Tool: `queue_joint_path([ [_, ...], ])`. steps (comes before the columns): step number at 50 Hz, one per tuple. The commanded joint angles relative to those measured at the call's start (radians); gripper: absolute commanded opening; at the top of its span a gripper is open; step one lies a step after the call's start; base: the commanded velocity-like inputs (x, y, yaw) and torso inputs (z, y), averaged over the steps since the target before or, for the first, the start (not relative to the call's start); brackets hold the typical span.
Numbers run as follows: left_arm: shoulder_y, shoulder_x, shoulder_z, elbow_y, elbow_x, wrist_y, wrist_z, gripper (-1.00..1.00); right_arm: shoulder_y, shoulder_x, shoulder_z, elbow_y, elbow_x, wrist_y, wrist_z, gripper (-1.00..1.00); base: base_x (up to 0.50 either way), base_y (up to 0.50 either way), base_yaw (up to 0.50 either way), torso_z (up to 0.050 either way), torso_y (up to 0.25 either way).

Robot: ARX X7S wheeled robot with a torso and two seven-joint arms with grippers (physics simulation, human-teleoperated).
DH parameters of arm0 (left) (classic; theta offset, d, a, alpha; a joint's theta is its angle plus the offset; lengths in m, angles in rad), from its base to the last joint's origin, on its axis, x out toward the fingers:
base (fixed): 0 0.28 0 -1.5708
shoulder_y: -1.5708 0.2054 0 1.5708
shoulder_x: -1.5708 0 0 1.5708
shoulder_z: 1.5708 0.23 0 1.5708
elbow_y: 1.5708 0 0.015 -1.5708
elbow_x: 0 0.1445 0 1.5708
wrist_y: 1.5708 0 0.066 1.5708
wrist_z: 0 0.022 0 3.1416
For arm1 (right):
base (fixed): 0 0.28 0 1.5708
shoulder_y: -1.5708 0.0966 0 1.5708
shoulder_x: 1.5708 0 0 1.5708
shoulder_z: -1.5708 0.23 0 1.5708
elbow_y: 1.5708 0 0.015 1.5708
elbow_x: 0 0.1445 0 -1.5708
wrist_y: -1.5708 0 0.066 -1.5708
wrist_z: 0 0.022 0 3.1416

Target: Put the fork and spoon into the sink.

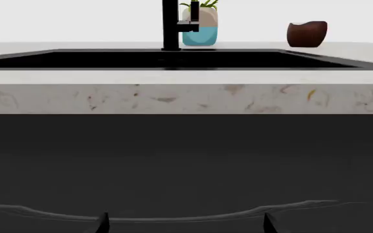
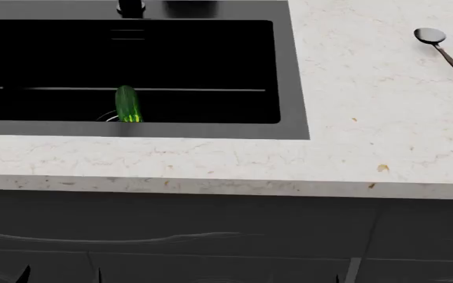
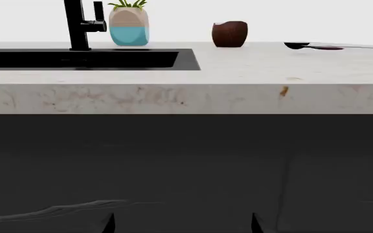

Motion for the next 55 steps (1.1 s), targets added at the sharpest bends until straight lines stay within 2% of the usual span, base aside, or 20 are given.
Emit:
queue_joint_path([
  [1, 0.000, -0.010, 0.011, 0.000, 0.000, 0.000, -0.011, 1.00, 0.000, 0.009, -0.013, 0.000, 0.000, 0.000, 0.013, 1.00, 0.00, 0.00, 0.00, 0.000, 0.000],
  [11, 0.004, -0.041, 0.044, 0.012, -0.047, -0.004, -0.044, 1.00, -0.006, 0.041, -0.048, -0.011, 0.041, -0.004, 0.050, 1.00, 0.00, 0.00, 0.00, 0.000, 0.000],
  [24, 0.009, -0.065, 0.064, 0.050, -0.032, -0.008, -0.100, 1.00, -0.029, 0.067, -0.073, -0.090, 0.062, 0.018, 0.083, 1.00, 0.00, 0.00, 0.00, 0.000, 0.000],
  [32, 0.021, -0.087, 0.078, 0.203, -0.001, -0.054, -0.134, 1.00, -0.038, 0.083, -0.086, -0.196, 0.048, 0.027, 0.110, 1.00, 0.00, 0.00, 0.00, 0.000, 0.000],
  [36, 0.019, -0.092, 0.087, 0.325, 0.008, -0.151, -0.146, 1.00, -0.040, 0.092, -0.093, -0.263, 0.050, 0.039, 0.115, 1.00, 0.00, 0.00, 0.00, 0.000, 0.000],
  [39, 0.010, -0.097, 0.092, 0.438, 0.019, -0.259, -0.154, 1.00, -0.033, 0.101, -0.101, -0.352, 0.049, 0.111, 0.119, 1.00, 0.00, 0.00, 0.00, 0.000, 0.000],
  [43, -0.046, -0.100, 0.069, 0.596, 0.013, -0.482, -0.165, 1.00, -0.008, 0.112, -0.085, -0.462, 0.108, 0.245, 0.111, 1.00, 0.00, 0.00, 0.00, 0.000, 0.000],
  [46, -0.134, -0.085, 0.070, 0.628, 0.041, -0.666, -0.209, 1.00, 0.032, 0.125, -0.078, -0.554, 0.135, 0.368, 0.117, 1.00, 0.00, 0.00, 0.00, 0.000, 0.000],
  [51, -0.250, -0.092, 0.060, 0.646, -0.019, -0.798, -0.163, 1.00, 0.116, 0.143, -0.062, -0.630, 0.190, 0.510, 0.112, 1.00, 0.00, 0.00, 0.00, 0.000, 0.000],
  [53, -0.313, -0.063, 0.020, 0.634, -0.068, -0.837, -0.153, 1.00, 0.169, 0.140, -0.037, -0.663, 0.222, 0.592, 0.128, 1.00, 0.00, 0.00, 0.00, 0.000, 0.000],
  [55, -0.354, -0.085, 0.054, 0.632, -0.056, -0.844, -0.148, 1.00, 0.208, 0.144, -0.028, -0.678, 0.239, 0.651, 0.136, 1.00, 0.00, 0.00, 0.00, 0.000, 0.000],
])
